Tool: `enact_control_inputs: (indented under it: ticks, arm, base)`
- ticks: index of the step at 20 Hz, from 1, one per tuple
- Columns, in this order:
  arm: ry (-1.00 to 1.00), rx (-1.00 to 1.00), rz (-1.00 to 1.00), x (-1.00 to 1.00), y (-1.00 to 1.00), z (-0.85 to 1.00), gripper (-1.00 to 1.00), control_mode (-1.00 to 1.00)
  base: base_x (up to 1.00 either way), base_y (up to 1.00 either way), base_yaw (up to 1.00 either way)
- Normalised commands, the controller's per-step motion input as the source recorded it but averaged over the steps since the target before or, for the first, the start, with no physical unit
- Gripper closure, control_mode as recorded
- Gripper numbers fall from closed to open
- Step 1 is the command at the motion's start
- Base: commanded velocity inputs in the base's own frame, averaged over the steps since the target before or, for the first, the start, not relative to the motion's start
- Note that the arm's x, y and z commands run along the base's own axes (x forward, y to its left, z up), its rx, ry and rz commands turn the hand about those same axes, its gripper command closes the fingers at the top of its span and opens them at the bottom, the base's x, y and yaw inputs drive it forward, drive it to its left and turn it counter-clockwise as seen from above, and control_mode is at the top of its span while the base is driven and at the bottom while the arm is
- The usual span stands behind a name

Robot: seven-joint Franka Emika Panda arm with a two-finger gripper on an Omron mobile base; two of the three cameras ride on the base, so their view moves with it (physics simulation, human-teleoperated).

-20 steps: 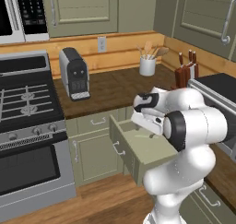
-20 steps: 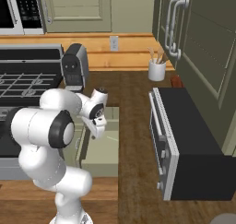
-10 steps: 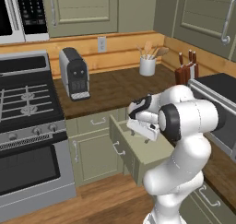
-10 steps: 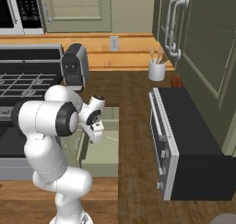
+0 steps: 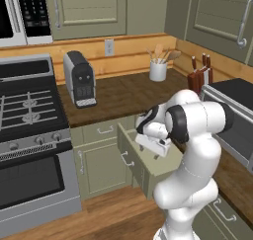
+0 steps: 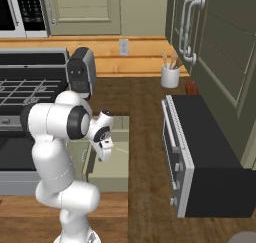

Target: Take a straw from the drawer in front and place it inside the glass cup on the dining counter.

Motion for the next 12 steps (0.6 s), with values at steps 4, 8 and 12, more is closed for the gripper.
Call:
enact_control_inputs:
  ticks: [4, 8, 12]
  arm:
    - [0.01, 0.0, 0.0, 0.0, 0.12, -0.36, -1.0, -1.0]
    - [0.02, 0.01, 0.0, 0.0, 0.33, -0.32, -1.0, -1.0]
    - [0.0, 0.0, 0.0, -0.09, 0.53, -0.12, -1.0, -1.0]
  base:
    - [0.0, 0.0, 0.0]
    - [0.0, 0.0, 0.0]
    - [0.0, 0.0, 0.0]
